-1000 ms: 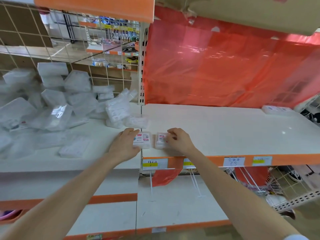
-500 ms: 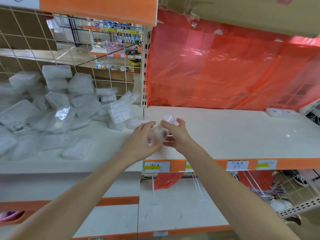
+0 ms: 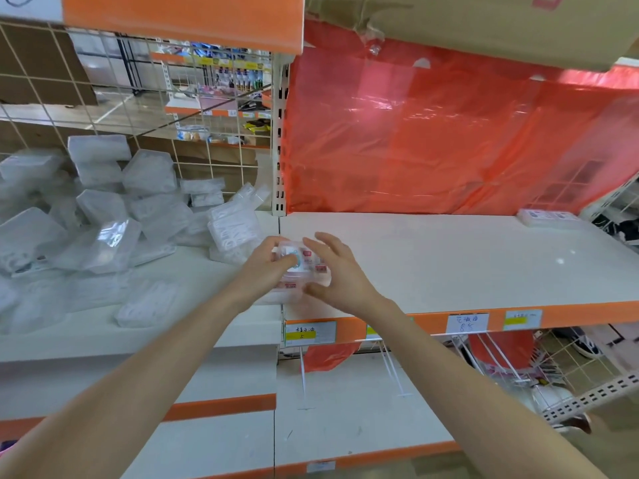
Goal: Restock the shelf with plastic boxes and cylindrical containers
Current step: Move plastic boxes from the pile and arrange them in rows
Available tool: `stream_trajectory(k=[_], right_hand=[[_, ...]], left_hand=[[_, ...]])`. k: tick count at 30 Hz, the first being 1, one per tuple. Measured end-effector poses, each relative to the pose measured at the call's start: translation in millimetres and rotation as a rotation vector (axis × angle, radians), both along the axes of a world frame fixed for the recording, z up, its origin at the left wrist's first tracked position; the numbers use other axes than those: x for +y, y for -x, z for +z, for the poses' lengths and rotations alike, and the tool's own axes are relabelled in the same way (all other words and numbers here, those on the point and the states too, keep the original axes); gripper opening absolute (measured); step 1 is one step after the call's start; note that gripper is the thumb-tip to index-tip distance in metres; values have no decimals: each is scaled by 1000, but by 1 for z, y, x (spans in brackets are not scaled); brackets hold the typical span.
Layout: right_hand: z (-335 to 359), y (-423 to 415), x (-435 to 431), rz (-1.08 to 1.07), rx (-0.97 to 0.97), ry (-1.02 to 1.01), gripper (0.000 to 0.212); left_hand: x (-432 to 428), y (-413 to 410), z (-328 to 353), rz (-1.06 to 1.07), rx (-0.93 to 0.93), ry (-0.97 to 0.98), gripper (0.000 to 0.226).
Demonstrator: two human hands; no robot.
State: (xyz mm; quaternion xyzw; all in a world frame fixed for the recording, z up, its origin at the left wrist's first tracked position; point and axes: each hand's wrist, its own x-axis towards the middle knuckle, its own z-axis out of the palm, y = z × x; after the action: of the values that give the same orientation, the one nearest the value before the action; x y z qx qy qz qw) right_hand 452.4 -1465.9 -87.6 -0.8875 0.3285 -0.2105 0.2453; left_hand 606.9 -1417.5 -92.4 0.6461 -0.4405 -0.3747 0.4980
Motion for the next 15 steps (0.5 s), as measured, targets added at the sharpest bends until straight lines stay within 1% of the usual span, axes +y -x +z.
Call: stream_trajectory(k=[3,4,5,7,8,9,10,12,14,15], right_hand=[[-6,-4,2,-10,33,148,64],[-8,-4,1,-27,42,167,62],[-9,-3,0,-40,59,168,62],[-14,-1,-2,-79,98,128,62],[-17,1,-4,-119,118,102,61],[-19,3,-6,-167,143,81,60],[-22,6,-7,-213,172,65,59],[-27,12,-10,-282,232,41,57],[-32,17,-10,-320,266,6,56],[-35,18,-9,-328,280,-6,56]], left_hand=[[1,5,0,-49,-10,-7,19],[2,5,0,-74,-73,-6,24],[4,5,-2,-102,-195,-4,31],[9,-1,-7,-151,-532,8,45],[13,-5,-10,-162,-684,26,48],[17,-9,-13,-165,-790,39,49],[21,-13,-16,-166,-864,28,50],[29,-21,-24,-169,-977,-57,54],[35,-24,-32,-198,-1036,-150,57],[37,-25,-34,-209,-1032,-173,58]])
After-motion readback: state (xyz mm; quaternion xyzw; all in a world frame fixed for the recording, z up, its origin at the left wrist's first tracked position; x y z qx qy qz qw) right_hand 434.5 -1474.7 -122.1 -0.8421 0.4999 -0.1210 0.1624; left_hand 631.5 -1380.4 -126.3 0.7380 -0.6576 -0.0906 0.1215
